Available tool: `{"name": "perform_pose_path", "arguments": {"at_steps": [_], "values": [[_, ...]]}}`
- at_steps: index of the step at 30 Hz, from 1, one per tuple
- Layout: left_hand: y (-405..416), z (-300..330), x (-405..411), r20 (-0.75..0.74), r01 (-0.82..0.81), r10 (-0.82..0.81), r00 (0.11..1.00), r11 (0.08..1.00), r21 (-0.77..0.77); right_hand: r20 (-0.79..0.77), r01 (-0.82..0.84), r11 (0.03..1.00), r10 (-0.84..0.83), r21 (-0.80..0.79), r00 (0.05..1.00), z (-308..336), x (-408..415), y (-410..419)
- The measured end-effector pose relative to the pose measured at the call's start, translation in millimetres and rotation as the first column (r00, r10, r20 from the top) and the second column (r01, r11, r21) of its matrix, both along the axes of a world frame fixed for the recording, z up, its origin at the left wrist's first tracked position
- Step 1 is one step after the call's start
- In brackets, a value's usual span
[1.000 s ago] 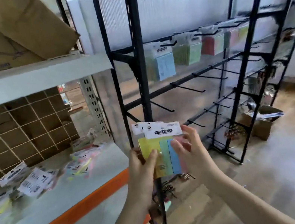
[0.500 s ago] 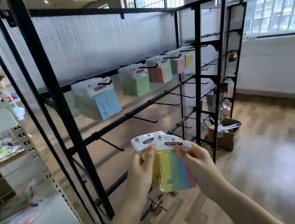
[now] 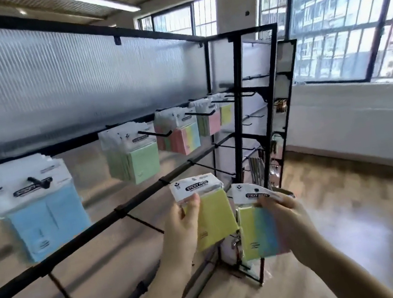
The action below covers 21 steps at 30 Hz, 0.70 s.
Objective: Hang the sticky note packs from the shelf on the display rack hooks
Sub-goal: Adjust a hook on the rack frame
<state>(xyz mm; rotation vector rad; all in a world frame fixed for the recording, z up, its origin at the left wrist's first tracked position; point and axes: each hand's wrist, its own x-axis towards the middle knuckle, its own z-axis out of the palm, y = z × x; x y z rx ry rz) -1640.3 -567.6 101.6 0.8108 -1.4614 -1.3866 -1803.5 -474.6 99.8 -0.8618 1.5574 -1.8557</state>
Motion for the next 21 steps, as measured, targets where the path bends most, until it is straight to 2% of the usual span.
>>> {"name": "perform_pose_path", "arguments": {"at_steps": [3, 6, 11, 15, 21], "values": [[-22.2, 3.9, -30.1, 0.009, 0.049, -0.049, 0.999, 0.999, -0.020, -0.119, -0.005, 0.997, 0.014, 0.071, 0.993, 1.5, -25.0, -21.7], [-42.5, 5.5, -62.0, 0.021, 0.064, -0.063, 0.998, 0.998, -0.029, -0.226, -0.025, 0.998, 0.038, 0.062, 0.973, 6.1, -46.1, -41.8], [-68.0, 10.7, -105.5, 0.025, 0.157, -0.155, 0.988, 0.984, -0.080, -0.320, -0.067, 0.997, 0.077, 0.043, 0.944, 12.0, -82.5, -67.7], [-87.6, 15.6, -142.2, 0.080, 0.175, -0.163, 0.983, 0.969, -0.177, -0.353, -0.150, 0.988, 0.157, 0.047, 0.922, 15.3, -116.1, -91.1], [-122.5, 15.1, -207.5, 0.087, 0.133, -0.120, 0.989, 0.977, -0.167, -0.383, -0.206, 0.978, 0.181, -0.025, 0.906, 14.7, -185.8, -135.0]]}}
